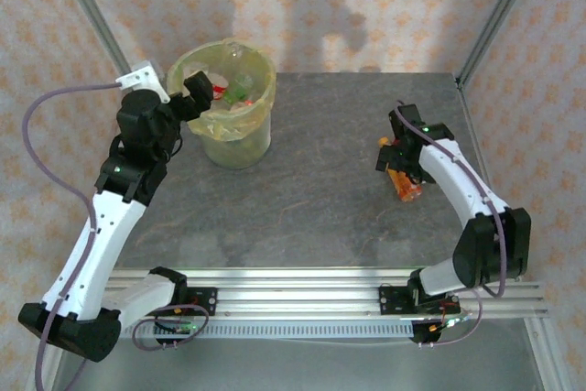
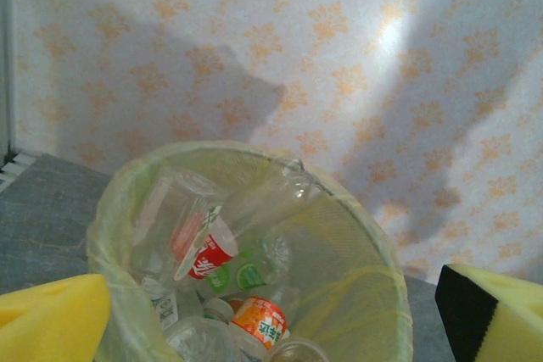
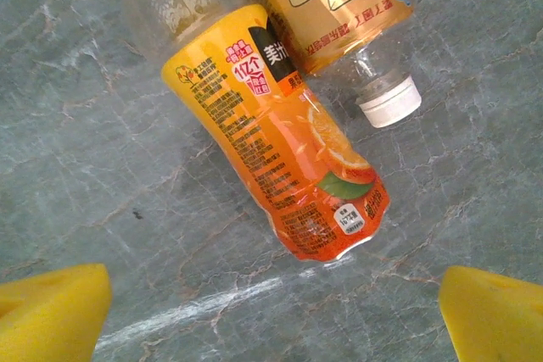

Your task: Put the plastic bottles in the bin

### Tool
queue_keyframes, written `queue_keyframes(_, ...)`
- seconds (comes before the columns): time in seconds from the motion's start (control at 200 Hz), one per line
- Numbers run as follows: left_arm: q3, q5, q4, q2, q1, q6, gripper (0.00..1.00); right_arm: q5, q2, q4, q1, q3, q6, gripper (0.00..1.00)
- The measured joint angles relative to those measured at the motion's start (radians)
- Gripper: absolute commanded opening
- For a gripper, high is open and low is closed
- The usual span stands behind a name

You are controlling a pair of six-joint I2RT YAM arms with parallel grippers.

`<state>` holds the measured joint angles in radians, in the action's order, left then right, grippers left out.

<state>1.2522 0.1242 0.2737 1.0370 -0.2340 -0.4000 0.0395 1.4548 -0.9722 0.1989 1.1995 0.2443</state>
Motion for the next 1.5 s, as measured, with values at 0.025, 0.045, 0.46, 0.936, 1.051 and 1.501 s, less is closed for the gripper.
queue_keyframes(0.025,-0.001,0.003,0.0,-0.001,0.0,-0.001,1.0,0.0,0.01,0.002,0.0,0.0,-0.006,0.99)
queue_keyframes(0.045,-0.002,0.007,0.0,-0.003,0.0,-0.003,1.0,0.0,0.016,0.002,0.0,0.0,-0.008,0.98)
queue_keyframes(0.46,-0.017,0.015,0.008,0.015,0.0,-0.022,1.0,0.005,0.201,0.04,-0.02,0.021,-0.1,0.9)
queue_keyframes(0.936,-0.017,0.02,0.008,0.027,0.0,-0.023,1.0,-0.023,0.317,0.08,-0.023,0.06,-0.171,0.83)
queue_keyframes(1.051,-0.017,0.019,0.008,0.035,0.0,-0.023,1.0,-0.068,0.325,0.086,-0.023,0.062,-0.18,0.82)
queue_keyframes(1.501,-0.017,0.019,0.007,0.048,0.0,-0.031,1.0,-0.138,0.417,0.124,0.033,0.085,-0.191,0.7)
